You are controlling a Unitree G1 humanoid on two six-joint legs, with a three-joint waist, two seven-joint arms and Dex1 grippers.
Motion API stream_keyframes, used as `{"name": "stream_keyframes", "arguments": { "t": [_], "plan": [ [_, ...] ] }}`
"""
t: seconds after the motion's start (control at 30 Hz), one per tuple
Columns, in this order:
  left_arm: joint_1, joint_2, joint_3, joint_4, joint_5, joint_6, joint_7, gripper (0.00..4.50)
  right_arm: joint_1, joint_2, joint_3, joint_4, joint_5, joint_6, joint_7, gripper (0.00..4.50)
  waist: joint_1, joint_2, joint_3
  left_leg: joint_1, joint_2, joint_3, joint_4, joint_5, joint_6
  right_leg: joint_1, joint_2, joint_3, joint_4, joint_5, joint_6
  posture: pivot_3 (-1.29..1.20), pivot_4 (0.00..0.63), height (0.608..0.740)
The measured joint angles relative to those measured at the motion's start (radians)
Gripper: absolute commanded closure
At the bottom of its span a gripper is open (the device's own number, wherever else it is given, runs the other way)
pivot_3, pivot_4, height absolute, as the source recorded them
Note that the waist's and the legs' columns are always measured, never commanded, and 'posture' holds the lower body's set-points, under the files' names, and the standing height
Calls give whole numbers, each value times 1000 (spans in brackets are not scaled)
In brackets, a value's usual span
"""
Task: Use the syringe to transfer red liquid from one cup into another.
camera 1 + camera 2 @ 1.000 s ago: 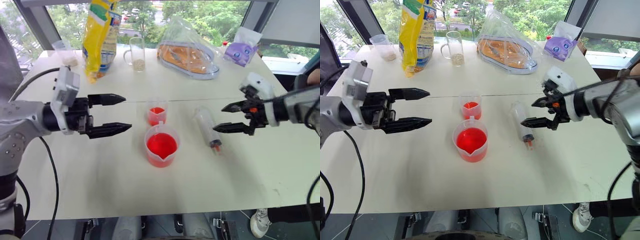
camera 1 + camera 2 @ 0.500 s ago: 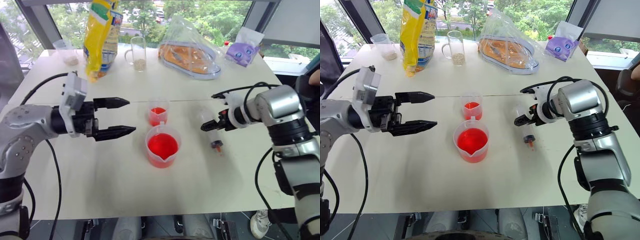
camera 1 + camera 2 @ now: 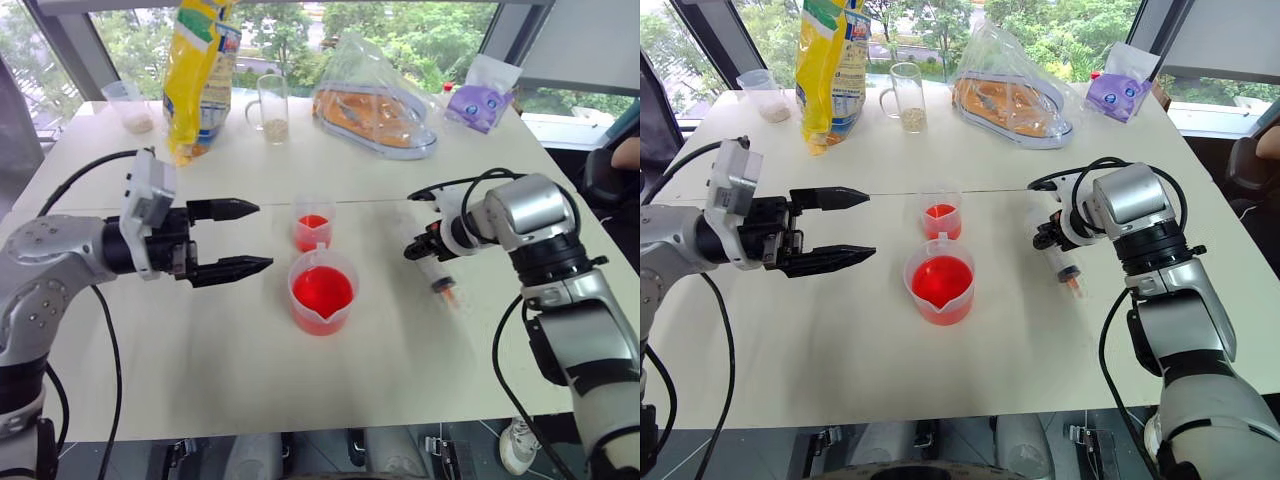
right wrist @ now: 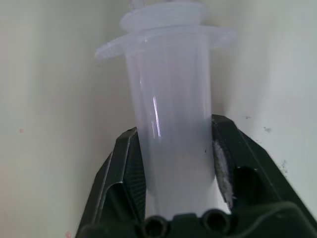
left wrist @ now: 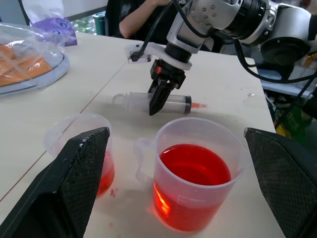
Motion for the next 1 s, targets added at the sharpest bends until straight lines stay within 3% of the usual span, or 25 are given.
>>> {"name": "stream_keyframes", "arguments": {
  "t": [0.27, 0.5, 0.6, 0.73, 0.87, 1.0],
  "plan": [
    [-1, 3, 1, 5, 0, -1, -6, 0, 28, -53, -12, -122, 5, -77, 30, 3062, 3, 1, 1, -1, 0, 0, 0, 0, 0, -1, 0, 0, 0, 0, 0, 0, 150, 740],
    [-38, 10, 12, 57, -2, -1, -38, 0, 63, -17, -331, -422, 153, -371, 132, 3062, 5, 1, 1, -1, 0, -1, -1, 0, 0, -1, 0, -1, 0, 0, 0, 0, 150, 740],
    [-96, 17, 8, 102, -3, 1, -62, 0, 129, 51, -489, -563, 316, -504, 231, 3062, 10, 1, 1, -1, 0, -2, -1, 0, 0, 0, 0, -1, -1, 0, 1, 0, 150, 740],
    [-173, 17, -13, 152, -5, 7, -86, 0, 137, 125, -606, -660, 547, -506, 238, 3062, 6, 1, 1, -1, -1, -2, 0, 0, 0, 1, 0, -1, -1, 1, 2, 0, 150, 740],
    [-244, 15, -36, 201, -4, 10, -115, 0, 225, 161, -604, -716, 677, -515, 243, 3062, 6, 1, 1, 0, 0, -2, 0, 0, 0, 1, 0, -1, -1, 1, 2, 0, 150, 740],
    [-299, 5, -56, 229, -8, 38, -121, 0, 326, 182, -492, -739, 633, -614, 292, 3062, 6, 1, 1, 0, -1, -2, 0, 0, 0, 1, 0, -1, 0, 1, 2, 0, 150, 740]
  ]
}}
